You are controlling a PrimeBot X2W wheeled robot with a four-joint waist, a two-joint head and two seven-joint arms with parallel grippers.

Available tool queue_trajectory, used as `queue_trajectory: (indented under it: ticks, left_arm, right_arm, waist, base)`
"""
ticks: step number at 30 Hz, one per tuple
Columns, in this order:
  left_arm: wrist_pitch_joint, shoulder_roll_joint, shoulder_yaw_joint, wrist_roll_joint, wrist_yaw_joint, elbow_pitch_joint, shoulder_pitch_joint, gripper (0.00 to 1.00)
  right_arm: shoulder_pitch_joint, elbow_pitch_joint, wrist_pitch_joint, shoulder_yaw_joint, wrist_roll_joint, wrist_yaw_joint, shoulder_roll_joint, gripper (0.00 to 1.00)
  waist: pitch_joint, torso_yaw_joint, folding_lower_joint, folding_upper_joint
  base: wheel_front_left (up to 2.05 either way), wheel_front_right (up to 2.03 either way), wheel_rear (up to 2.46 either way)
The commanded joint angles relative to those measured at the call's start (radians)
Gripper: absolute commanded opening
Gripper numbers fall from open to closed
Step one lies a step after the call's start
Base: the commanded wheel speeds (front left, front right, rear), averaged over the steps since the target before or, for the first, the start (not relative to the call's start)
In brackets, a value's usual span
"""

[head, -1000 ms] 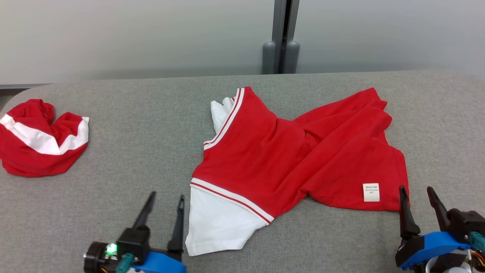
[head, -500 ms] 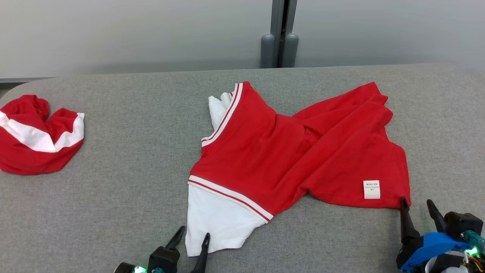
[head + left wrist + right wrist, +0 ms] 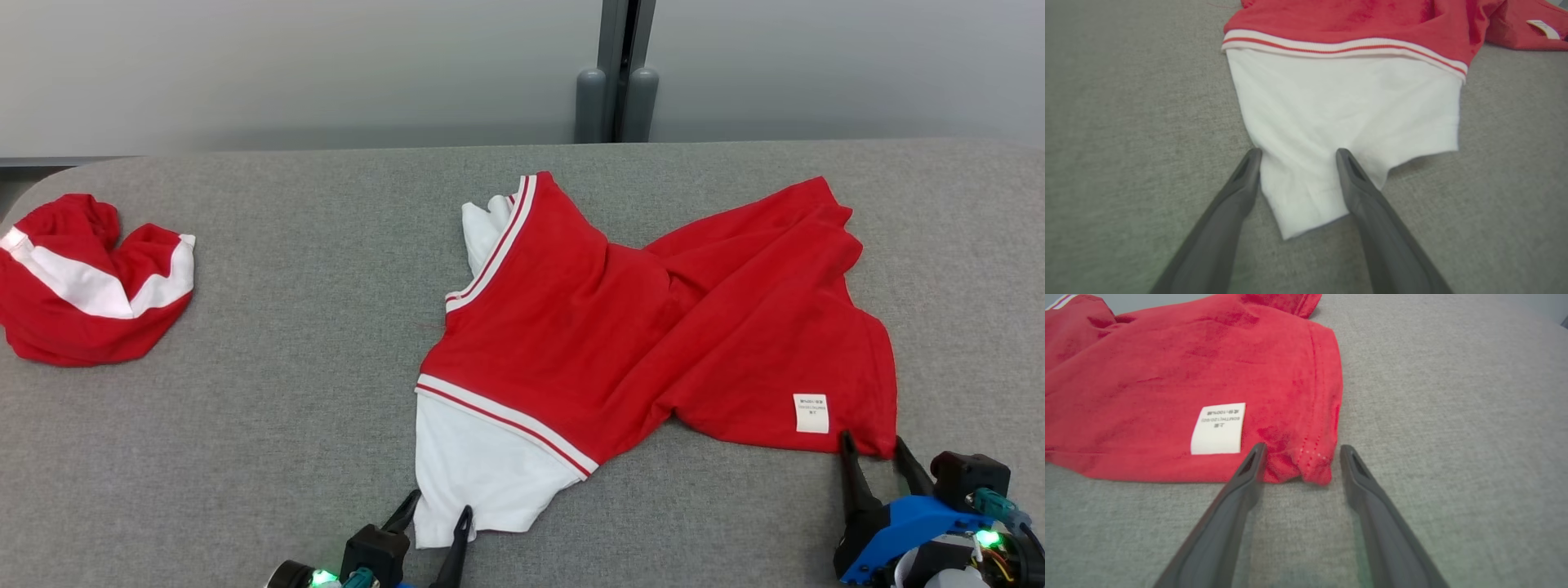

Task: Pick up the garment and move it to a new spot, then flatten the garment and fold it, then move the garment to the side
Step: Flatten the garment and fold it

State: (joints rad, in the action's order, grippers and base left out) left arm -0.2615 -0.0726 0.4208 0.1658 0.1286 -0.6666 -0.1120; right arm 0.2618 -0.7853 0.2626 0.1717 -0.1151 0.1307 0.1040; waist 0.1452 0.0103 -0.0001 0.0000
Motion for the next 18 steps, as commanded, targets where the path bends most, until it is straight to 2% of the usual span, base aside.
queue_trajectory:
  ticks: [1,3,9,18]
  left_arm:
    - [0.019,0.004,0.027,0.017,0.003,-0.030,-0.004,0.45]
    - [0.017,0.003,0.036,0.026,0.003,-0.035,-0.015,0.02]
    - [0.006,-0.011,0.036,0.037,0.002,-0.020,-0.034,0.00]
    - [-0.004,-0.043,-0.018,0.061,-0.023,0.136,-0.018,0.00]
  right_arm:
    - [0.011,-0.006,0.003,-0.014,-0.018,0.000,0.003,0.00]
    - [0.016,0.011,0.003,-0.025,-0.026,0.000,0.004,0.00]
    - [-0.010,0.075,0.003,-0.057,-0.038,0.000,0.005,0.00]
    - [-0.126,0.306,0.003,-0.096,-0.062,0.000,0.001,0.00]
  waist:
    - [0.001,0.001,0.0001,0.0000]
    - [0.000,0.001,0.0001,0.0000]
    - [-0.007,-0.002,0.0001,0.0000]
    - [-0.027,-0.002,0.0001,0.0000]
  base:
    - [0.00,0.00,0.00]
    - [0.00,0.00,0.00]
    - [0.00,0.00,0.00]
    - [0.00,0.00,0.00]
